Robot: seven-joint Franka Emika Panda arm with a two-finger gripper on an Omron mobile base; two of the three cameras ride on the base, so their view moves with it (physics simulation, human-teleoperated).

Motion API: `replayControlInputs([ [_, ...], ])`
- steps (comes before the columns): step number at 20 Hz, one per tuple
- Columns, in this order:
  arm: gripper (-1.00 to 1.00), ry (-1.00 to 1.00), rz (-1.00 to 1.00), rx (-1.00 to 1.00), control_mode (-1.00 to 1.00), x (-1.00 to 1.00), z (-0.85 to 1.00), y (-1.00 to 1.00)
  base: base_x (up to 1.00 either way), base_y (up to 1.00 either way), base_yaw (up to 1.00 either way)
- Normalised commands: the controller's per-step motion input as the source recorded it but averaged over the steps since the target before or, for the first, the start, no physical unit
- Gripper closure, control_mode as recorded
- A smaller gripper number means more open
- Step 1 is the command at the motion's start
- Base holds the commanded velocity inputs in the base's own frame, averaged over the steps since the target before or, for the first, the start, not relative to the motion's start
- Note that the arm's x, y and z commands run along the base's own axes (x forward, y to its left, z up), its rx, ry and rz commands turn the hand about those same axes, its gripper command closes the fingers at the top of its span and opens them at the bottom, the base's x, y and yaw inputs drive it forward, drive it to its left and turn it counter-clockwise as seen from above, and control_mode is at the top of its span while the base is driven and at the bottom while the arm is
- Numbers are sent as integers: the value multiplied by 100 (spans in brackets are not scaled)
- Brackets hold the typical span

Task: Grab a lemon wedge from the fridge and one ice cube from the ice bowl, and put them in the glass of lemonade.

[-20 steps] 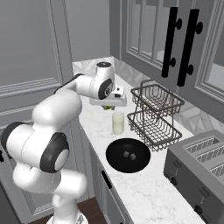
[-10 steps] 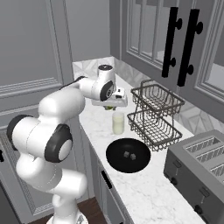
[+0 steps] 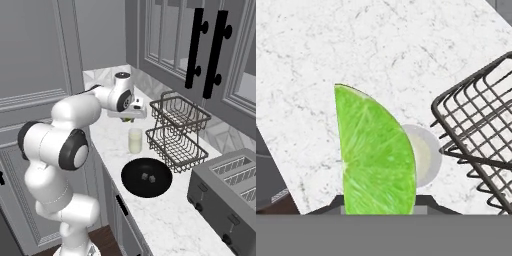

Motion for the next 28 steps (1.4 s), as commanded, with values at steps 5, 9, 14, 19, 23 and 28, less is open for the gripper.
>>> replayControlInputs([
  [5,100,0,0,0,-100,24,0,0,0,0,0],
  [9,100,0,0,0,-100,2,-17,-9,0,0,0],
  [14,100,0,0,0,-100,0,-23,-6,0,0,0],
  [19,100,0,0,0,-100,0,-16,-3,0,0,0],
  [23,100,0,0,0,-100,8,0,-1,0,0,0],
  [28,100,0,0,0,-100,8,0,0,0,0,0],
])
